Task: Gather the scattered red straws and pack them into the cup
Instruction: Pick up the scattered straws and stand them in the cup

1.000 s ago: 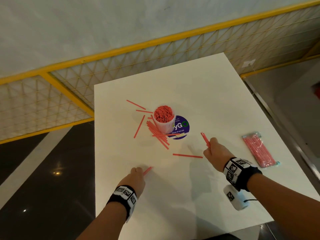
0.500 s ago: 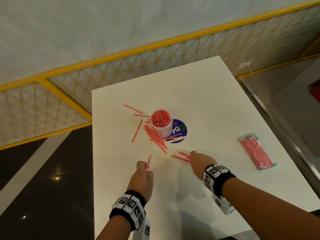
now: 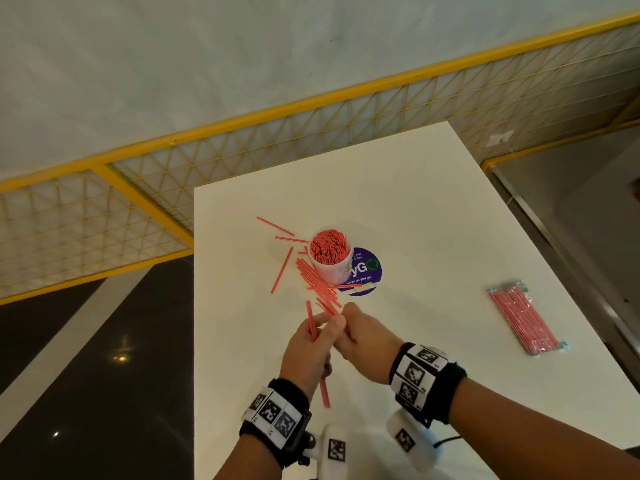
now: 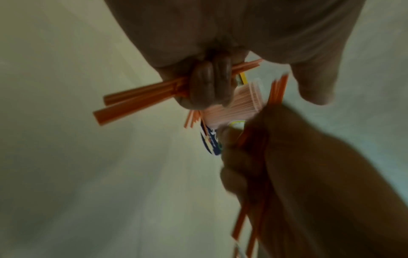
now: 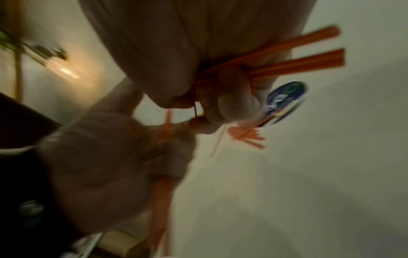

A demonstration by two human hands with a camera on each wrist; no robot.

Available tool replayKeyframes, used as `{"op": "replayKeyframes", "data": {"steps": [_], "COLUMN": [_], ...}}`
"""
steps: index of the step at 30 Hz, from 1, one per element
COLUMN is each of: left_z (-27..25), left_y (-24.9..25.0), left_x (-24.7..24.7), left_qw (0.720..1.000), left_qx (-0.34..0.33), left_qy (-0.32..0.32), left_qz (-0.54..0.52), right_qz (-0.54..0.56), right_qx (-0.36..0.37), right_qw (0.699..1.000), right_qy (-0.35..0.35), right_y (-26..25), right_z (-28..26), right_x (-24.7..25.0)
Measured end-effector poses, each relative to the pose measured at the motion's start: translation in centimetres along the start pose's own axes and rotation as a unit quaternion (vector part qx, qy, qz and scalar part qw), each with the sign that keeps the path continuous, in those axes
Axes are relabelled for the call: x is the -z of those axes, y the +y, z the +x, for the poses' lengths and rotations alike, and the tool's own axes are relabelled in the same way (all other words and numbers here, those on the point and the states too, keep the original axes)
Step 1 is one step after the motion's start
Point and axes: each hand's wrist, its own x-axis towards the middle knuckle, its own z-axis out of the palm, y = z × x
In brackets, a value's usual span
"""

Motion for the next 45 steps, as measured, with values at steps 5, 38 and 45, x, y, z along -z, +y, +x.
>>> {"op": "replayKeyframes", "data": {"steps": [5,38,45], "left_z": [0.0,5.1,8.3], "left_y": [1.1,12.9,15.0], "left_x": [-1.2,-1.5,-0.2], "left_qw": [0.996,0.889,0.884], "left_qx": [-0.01,-0.331,-0.277], "left_qy": [0.006,0.032,0.024], "left_qz": [-0.091,0.314,0.377], "right_qz": [0.047,-0.116,-0.079], "right_qx": [0.02,0.051,0.035], "right_qw": [0.998,0.989,0.99], "right_qy": [0.028,0.08,0.113], "right_y": [-2.0,-7.5,-5.8], "right_z": [-0.3,5.9,6.5], "right_x": [0.0,8.9,11.9]}}
